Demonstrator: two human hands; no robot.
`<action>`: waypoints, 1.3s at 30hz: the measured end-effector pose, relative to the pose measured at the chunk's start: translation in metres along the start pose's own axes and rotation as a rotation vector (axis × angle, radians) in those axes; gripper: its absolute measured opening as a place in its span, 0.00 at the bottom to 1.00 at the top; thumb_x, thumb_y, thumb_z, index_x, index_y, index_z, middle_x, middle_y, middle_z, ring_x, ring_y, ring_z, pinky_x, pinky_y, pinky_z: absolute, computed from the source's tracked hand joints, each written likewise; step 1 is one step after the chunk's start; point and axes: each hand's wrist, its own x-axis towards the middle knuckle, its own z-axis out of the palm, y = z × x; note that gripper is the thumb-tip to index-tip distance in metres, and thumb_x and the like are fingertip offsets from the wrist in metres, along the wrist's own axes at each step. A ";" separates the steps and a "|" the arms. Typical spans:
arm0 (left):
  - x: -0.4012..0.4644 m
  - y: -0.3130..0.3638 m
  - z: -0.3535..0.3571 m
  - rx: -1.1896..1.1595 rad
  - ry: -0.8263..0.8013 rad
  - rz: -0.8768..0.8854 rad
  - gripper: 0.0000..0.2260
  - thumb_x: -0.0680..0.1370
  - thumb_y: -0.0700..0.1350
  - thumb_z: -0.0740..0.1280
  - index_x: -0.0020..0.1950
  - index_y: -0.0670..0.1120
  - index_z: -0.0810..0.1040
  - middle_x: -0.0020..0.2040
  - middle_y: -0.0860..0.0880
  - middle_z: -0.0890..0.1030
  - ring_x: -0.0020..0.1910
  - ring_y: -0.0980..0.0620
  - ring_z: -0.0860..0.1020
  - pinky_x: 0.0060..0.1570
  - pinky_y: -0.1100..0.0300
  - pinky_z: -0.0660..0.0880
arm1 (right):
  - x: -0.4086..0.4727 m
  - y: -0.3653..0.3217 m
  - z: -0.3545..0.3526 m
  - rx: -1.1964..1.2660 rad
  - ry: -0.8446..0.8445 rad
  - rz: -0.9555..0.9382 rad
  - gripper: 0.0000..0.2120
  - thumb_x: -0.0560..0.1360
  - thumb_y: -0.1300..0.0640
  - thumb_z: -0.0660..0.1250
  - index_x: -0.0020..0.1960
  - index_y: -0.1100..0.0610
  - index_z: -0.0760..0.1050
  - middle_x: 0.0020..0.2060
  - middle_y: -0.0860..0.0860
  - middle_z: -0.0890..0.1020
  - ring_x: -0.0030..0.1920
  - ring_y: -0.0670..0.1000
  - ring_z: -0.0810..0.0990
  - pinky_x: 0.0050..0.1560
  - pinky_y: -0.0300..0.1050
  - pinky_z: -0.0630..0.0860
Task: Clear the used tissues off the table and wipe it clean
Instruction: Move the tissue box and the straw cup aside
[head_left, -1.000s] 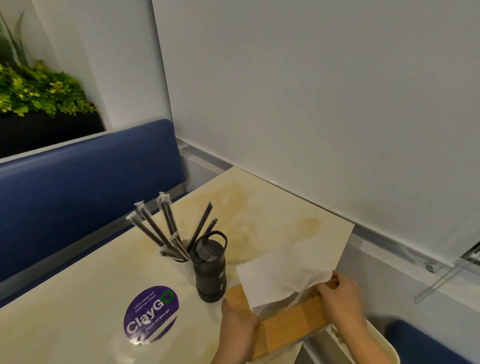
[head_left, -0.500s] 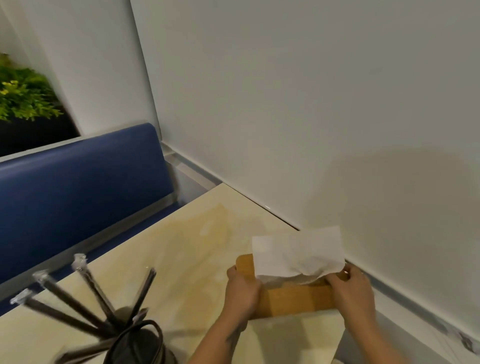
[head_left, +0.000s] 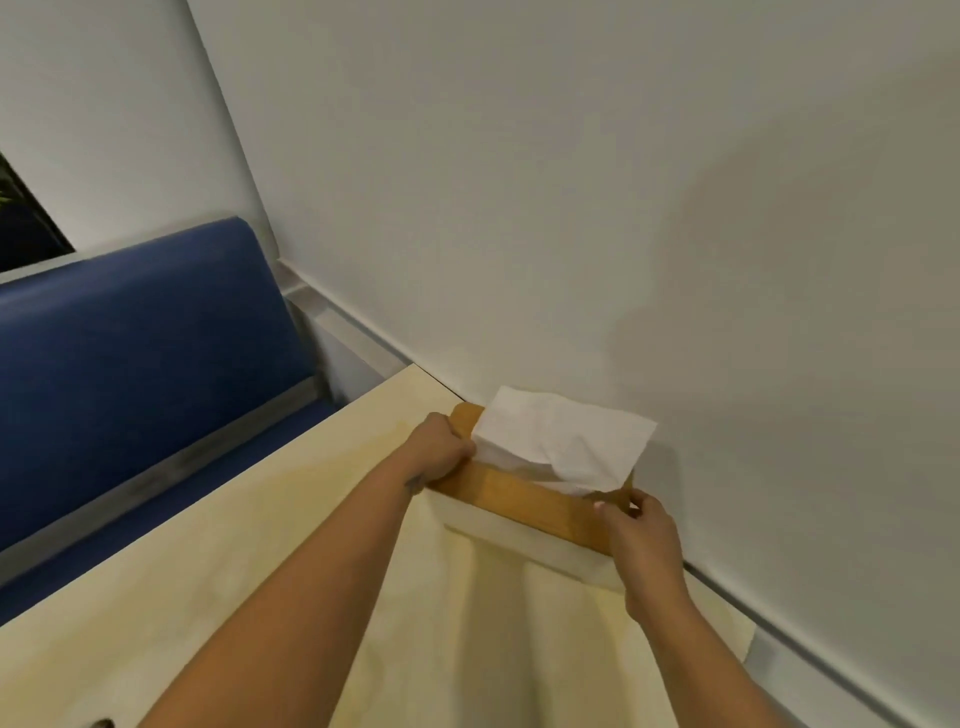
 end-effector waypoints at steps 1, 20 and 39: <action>0.009 0.003 -0.002 0.024 -0.005 0.006 0.11 0.75 0.42 0.65 0.40 0.51 0.63 0.39 0.52 0.68 0.35 0.56 0.66 0.33 0.62 0.63 | 0.005 -0.001 0.003 -0.001 -0.004 0.004 0.24 0.74 0.55 0.67 0.68 0.56 0.68 0.60 0.55 0.73 0.49 0.51 0.73 0.46 0.46 0.68; 0.089 0.023 -0.017 0.200 0.018 0.154 0.27 0.77 0.50 0.66 0.74 0.47 0.62 0.69 0.46 0.69 0.66 0.43 0.69 0.63 0.51 0.67 | 0.017 0.000 0.036 0.118 -0.100 -0.005 0.14 0.75 0.58 0.67 0.59 0.47 0.71 0.57 0.52 0.74 0.50 0.44 0.77 0.49 0.43 0.74; 0.065 0.012 0.004 0.376 0.269 0.179 0.23 0.81 0.47 0.58 0.74 0.45 0.58 0.75 0.43 0.58 0.74 0.38 0.54 0.70 0.39 0.56 | -0.001 -0.002 0.046 0.089 -0.144 0.026 0.21 0.74 0.58 0.68 0.65 0.51 0.68 0.61 0.53 0.72 0.57 0.53 0.74 0.61 0.55 0.74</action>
